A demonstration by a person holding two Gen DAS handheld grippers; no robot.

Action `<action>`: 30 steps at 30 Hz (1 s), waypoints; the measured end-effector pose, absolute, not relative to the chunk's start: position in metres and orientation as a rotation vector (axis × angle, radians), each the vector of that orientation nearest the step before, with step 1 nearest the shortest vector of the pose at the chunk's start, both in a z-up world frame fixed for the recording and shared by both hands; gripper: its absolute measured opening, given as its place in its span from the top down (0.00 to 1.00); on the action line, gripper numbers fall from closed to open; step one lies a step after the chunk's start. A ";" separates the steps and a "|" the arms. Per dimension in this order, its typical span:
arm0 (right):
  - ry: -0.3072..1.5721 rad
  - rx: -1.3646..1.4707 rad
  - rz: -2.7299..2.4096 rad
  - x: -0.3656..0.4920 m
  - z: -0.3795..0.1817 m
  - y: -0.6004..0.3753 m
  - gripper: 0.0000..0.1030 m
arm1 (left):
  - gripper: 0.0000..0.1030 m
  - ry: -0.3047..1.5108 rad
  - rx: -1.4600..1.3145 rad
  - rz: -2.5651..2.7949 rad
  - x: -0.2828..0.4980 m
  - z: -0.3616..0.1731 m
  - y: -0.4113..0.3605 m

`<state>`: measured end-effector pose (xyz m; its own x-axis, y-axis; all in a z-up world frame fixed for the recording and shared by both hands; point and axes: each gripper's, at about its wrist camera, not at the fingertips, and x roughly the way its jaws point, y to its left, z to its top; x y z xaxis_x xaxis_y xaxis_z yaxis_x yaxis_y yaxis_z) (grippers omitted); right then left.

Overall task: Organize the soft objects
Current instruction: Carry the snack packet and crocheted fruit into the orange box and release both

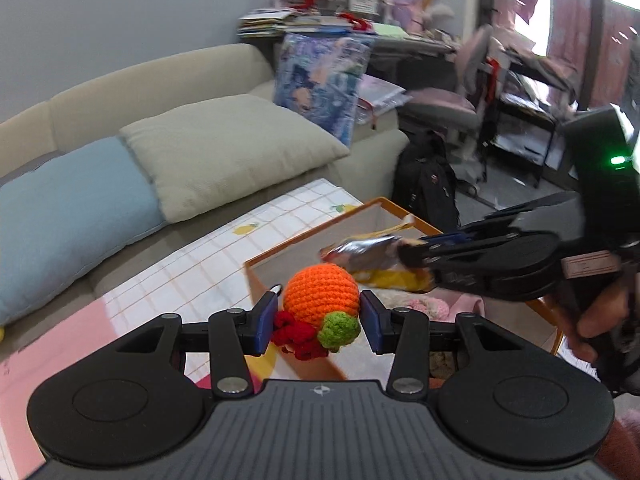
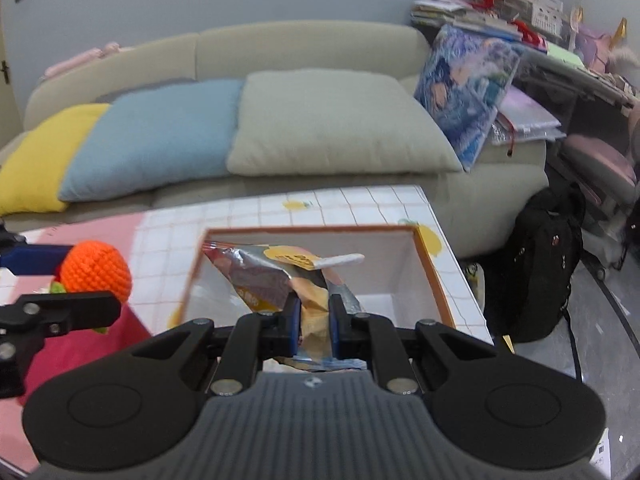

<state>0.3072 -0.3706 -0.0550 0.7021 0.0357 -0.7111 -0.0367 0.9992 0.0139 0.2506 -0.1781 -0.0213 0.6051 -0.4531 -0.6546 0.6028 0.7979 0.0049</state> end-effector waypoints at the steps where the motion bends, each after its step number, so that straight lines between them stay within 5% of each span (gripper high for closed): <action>1: 0.799 -0.014 0.034 0.312 -0.060 -0.371 0.88 | 0.51 0.688 0.250 -0.625 0.252 -0.023 -0.183; 17: 0.977 -0.068 0.036 0.351 -0.131 -0.402 0.87 | 0.51 0.766 0.471 -0.699 0.287 -0.062 -0.230; 26: 0.906 -0.064 0.051 0.331 -0.113 -0.404 0.80 | 0.51 0.818 0.493 -0.683 0.289 -0.085 -0.243; 30: 0.851 -0.079 0.052 0.316 -0.105 -0.402 0.69 | 0.50 0.847 0.455 -0.684 0.288 -0.088 -0.241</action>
<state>0.3159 -0.4025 -0.1048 0.6582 0.0141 -0.7527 -0.0770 0.9958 -0.0486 0.2880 -0.2412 -0.0885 0.4728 -0.3644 -0.8023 0.7071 0.7002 0.0986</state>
